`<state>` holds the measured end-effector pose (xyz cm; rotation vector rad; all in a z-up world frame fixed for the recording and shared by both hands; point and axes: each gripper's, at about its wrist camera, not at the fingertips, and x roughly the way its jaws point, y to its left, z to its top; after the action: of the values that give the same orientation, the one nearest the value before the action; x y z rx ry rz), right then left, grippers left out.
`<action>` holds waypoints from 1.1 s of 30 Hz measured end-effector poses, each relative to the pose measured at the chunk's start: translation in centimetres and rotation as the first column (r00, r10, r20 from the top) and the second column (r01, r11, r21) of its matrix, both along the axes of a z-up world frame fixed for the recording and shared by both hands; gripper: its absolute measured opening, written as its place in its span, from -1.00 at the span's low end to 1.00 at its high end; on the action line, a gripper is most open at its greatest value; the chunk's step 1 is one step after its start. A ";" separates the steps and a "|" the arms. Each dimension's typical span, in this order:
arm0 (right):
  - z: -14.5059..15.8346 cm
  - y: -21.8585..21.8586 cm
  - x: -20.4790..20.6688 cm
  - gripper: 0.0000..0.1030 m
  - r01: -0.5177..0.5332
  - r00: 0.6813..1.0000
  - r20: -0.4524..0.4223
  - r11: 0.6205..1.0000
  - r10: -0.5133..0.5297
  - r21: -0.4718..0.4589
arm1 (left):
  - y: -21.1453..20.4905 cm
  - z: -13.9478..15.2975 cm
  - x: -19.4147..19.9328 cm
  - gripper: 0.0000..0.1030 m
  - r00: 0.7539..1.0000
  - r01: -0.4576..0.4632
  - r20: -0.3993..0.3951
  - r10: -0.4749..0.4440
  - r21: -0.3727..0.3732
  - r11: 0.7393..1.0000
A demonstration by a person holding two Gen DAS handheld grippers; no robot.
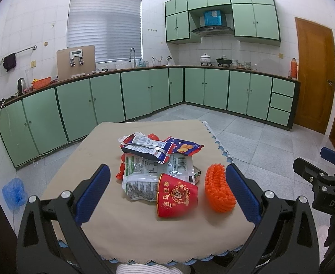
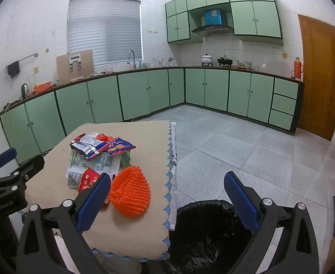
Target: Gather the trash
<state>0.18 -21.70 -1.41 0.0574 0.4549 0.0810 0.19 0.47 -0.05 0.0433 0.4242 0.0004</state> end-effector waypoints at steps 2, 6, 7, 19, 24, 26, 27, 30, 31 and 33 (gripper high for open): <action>0.0 0.0 0.0 0.88 0.001 1.000 -0.001 1.000 -0.001 0.001 | 0.0 0.0 0.0 0.90 1.000 0.000 0.001 0.000 0.002 1.000; 0.0 0.0 0.0 0.88 0.000 1.000 -0.001 1.000 0.000 0.001 | 0.0 0.1 0.0 0.90 1.000 -0.001 0.000 0.001 0.001 1.000; 0.0 -0.1 0.0 0.88 0.000 1.000 -0.001 1.000 0.000 0.001 | 0.0 0.1 0.0 0.90 1.000 -0.001 0.000 0.001 0.001 1.000; -0.2 -0.2 0.1 0.88 0.001 1.000 -0.002 1.000 -0.001 0.003 | 0.0 0.1 0.0 0.90 1.000 -0.001 0.000 0.001 0.001 1.000; -0.1 -0.1 0.3 0.88 0.002 1.000 -0.003 1.000 -0.002 0.004 | 0.0 0.1 0.0 0.90 1.000 -0.001 0.000 0.001 0.002 1.000; -0.1 -0.1 0.3 0.88 0.002 1.000 -0.002 1.000 -0.002 0.004 | 0.0 0.1 0.0 0.90 1.000 -0.002 0.000 0.002 0.003 1.000; -0.1 -0.2 0.2 0.88 0.001 1.000 -0.003 1.000 -0.001 0.004 | 0.0 0.1 0.0 0.90 1.000 -0.001 0.000 0.001 0.002 1.000; -0.1 -0.2 0.2 0.88 0.001 1.000 -0.003 1.000 -0.001 0.005 | 0.0 0.1 0.0 0.90 1.000 -0.001 0.000 0.001 0.003 1.000; -0.1 -0.2 0.3 0.88 0.001 1.000 -0.003 1.000 -0.001 0.005 | 0.0 0.1 0.0 0.90 1.000 -0.001 0.000 0.001 0.003 1.000; -0.1 -0.2 0.2 0.88 0.001 1.000 -0.004 1.000 -0.001 0.005 | 0.0 0.1 0.0 0.90 1.000 -0.002 0.001 0.002 0.003 1.000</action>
<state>0.41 -21.91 -1.51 0.0625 0.4582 0.0806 0.15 0.45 0.03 0.0454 0.4238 0.0030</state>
